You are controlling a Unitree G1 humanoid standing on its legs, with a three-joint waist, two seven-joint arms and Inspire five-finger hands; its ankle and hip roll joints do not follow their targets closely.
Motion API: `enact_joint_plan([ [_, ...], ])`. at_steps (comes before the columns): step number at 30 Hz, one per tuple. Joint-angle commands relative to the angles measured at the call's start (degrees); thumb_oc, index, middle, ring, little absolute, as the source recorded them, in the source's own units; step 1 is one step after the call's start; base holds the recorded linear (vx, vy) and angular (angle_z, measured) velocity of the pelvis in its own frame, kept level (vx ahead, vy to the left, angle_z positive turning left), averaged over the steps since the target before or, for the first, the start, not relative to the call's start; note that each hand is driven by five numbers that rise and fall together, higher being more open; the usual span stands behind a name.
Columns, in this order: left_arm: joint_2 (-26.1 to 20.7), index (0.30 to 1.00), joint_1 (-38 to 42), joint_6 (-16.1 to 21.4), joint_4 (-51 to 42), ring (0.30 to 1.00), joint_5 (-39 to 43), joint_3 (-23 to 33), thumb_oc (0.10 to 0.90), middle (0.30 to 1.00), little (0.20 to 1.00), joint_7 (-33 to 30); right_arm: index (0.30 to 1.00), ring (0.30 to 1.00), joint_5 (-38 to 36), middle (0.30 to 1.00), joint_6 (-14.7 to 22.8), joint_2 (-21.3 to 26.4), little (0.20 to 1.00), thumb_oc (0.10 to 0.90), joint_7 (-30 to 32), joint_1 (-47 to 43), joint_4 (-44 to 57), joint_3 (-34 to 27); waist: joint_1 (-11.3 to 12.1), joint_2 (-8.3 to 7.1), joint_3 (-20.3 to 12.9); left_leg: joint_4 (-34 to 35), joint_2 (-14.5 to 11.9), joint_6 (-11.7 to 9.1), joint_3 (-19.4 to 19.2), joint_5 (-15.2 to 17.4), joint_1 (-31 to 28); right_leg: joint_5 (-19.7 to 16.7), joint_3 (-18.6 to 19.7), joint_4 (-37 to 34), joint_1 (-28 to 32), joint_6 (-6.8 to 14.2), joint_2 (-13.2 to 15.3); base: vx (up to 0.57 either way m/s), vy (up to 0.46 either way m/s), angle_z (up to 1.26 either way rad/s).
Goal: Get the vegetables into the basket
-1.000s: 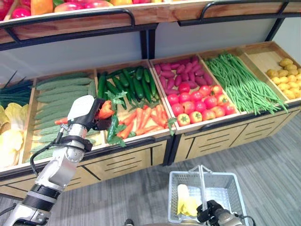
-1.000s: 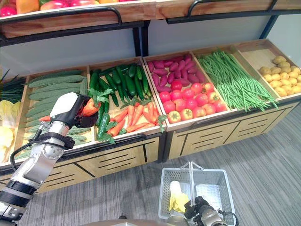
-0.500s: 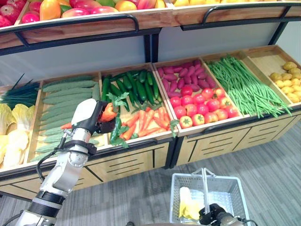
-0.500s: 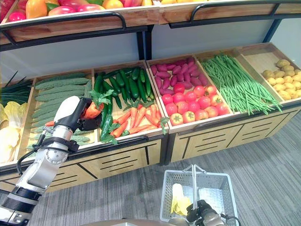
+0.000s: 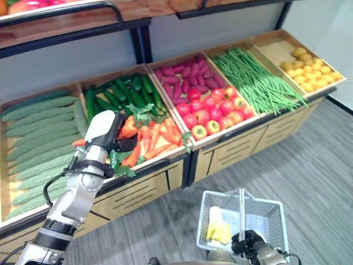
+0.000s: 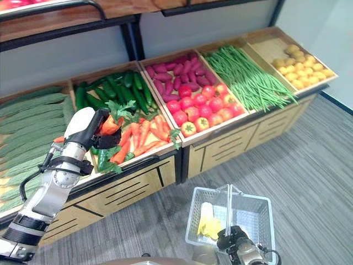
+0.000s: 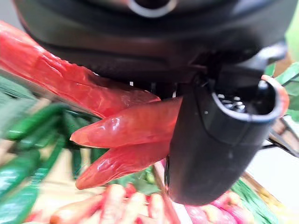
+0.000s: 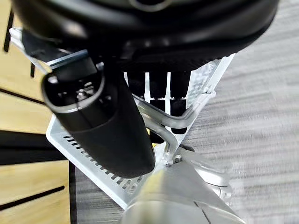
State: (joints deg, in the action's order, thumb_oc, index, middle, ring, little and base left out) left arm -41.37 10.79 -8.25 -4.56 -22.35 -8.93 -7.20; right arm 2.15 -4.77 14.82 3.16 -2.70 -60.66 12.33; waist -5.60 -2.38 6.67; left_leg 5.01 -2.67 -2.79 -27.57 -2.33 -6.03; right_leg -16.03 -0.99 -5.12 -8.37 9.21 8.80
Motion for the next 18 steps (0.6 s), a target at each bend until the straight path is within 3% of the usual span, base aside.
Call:
enact_joint_plan([
  [1,-2.58,0.300,8.25,3.72,-3.94,0.300,0.05,2.56,0.400,0.300,0.300,-3.52,0.300,0.300,1.75,0.300,0.20,0.80,0.300,0.400,-0.66,0.00,-1.17,4.08,2.09,1.81,-0.36,-0.24,-3.45,-1.78,4.68,2.55,-0.71,5.42,-10.25,6.17,0.85,5.13,6.94,-0.05,-0.011,-1.02],
  [3,-2.90,0.300,6.92,3.36,-4.09,0.300,-0.08,4.06,0.400,0.300,0.300,-3.52,0.300,0.300,2.19,0.300,0.30,0.83,0.300,0.400,-0.71,-0.48,-1.10,4.47,3.32,2.07,-0.22,-0.71,-4.15,-2.10,2.54,2.47,-0.92,7.13,-16.11,7.72,2.60,4.46,7.94,-0.05,-0.072,-0.50],
  [4,-3.33,0.300,4.86,3.23,-4.51,0.300,-0.45,5.98,0.400,0.300,0.300,-3.32,0.300,0.300,3.05,0.300,0.14,0.82,0.300,0.400,-1.07,-1.37,-1.14,5.06,3.82,1.74,-0.78,-0.95,-4.74,-2.76,0.44,1.94,-1.06,6.66,-18.92,5.09,3.96,4.48,8.23,-0.01,-0.150,-0.42],
  [8,-1.74,0.300,1.86,3.64,-4.86,0.300,0.36,7.48,0.400,0.300,0.300,-2.50,0.300,0.300,4.02,0.300,0.05,1.72,0.300,0.400,-1.60,-1.12,-1.28,5.59,3.63,1.84,-1.91,-2.34,-6.31,-4.00,0.46,1.59,-1.83,8.10,-17.97,3.27,5.96,3.15,5.77,0.08,-0.170,-0.59],
  [14,0.56,0.300,1.10,3.84,-5.00,0.300,2.04,7.37,0.400,0.300,0.300,-1.69,0.300,0.300,4.55,0.300,-0.25,4.19,0.300,0.400,-1.51,-1.50,-0.48,5.46,2.16,4.61,-1.87,-2.32,-10.37,-7.10,0.53,-1.31,-2.23,10.43,-17.84,1.13,8.00,1.34,1.49,0.05,-0.160,-0.12],
  [18,1.41,0.300,1.63,3.76,-4.56,0.300,2.89,6.62,0.400,0.300,0.300,-1.68,0.300,0.300,4.54,0.300,-0.31,5.11,0.300,0.400,-1.45,-1.32,-0.57,5.27,1.82,5.51,-1.38,-2.63,-12.25,-8.19,1.22,-2.40,-1.59,11.88,-17.49,1.21,8.11,0.34,-0.40,0.05,-0.133,-0.05],
])
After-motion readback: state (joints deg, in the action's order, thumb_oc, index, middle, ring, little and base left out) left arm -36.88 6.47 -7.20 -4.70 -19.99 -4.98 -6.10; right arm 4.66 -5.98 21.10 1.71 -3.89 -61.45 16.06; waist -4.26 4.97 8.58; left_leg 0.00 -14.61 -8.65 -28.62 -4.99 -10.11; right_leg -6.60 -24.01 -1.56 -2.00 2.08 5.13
